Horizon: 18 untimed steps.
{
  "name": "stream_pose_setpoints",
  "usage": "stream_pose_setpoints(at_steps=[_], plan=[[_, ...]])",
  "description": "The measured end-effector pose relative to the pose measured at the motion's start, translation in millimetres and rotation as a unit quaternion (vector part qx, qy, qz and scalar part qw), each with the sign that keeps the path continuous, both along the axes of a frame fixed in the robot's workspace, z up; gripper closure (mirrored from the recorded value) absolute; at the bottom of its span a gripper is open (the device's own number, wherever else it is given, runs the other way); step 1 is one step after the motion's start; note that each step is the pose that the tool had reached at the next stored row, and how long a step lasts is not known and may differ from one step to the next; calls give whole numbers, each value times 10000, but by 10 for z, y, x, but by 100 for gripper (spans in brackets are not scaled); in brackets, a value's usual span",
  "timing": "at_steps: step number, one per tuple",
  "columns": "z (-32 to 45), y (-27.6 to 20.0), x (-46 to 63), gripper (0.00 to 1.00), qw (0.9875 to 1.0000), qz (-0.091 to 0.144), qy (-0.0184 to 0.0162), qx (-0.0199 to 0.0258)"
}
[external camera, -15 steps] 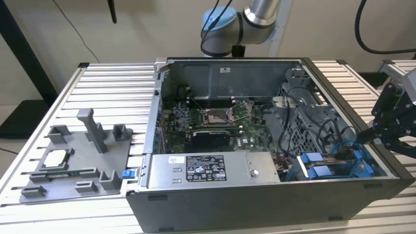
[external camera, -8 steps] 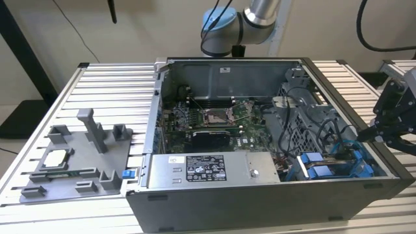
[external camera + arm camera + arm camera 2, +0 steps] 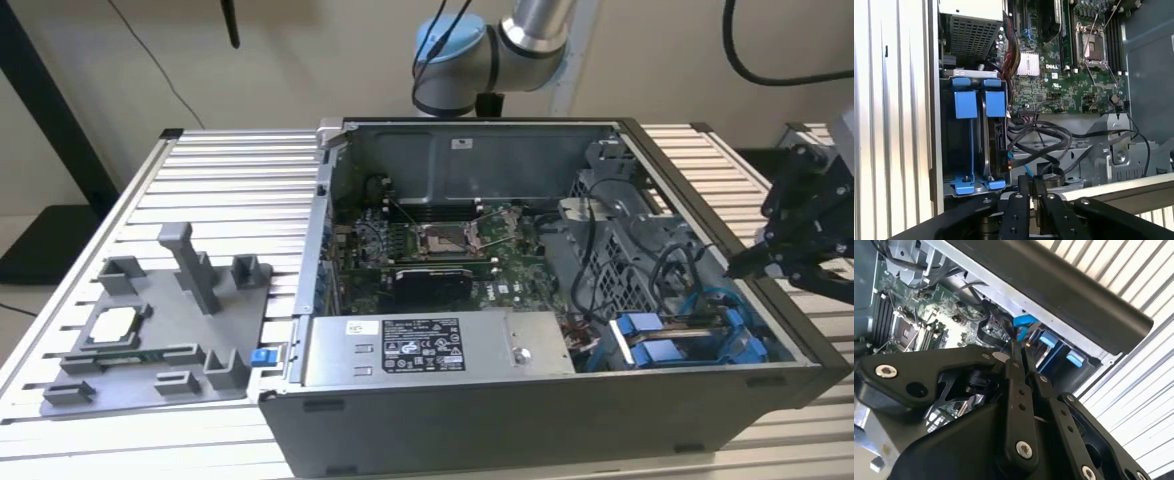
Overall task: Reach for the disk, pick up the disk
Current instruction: 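Pick up the disk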
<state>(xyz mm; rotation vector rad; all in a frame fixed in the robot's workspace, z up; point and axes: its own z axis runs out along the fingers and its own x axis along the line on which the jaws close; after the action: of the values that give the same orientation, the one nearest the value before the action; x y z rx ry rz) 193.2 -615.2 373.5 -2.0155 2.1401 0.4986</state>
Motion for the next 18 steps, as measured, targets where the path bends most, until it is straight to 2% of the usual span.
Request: stream_pose_setpoints(at_steps=[4,11,13,15,18], plan=[[52,0,-153,100,10000,0,0,0],[63,0,-453,100,10000,0,0,0],[58,0,-470,100,10000,0,0,-2],[45,-4,-474,100,10000,13,-40,-4],[40,-20,-476,100,10000,60,-70,-3]])
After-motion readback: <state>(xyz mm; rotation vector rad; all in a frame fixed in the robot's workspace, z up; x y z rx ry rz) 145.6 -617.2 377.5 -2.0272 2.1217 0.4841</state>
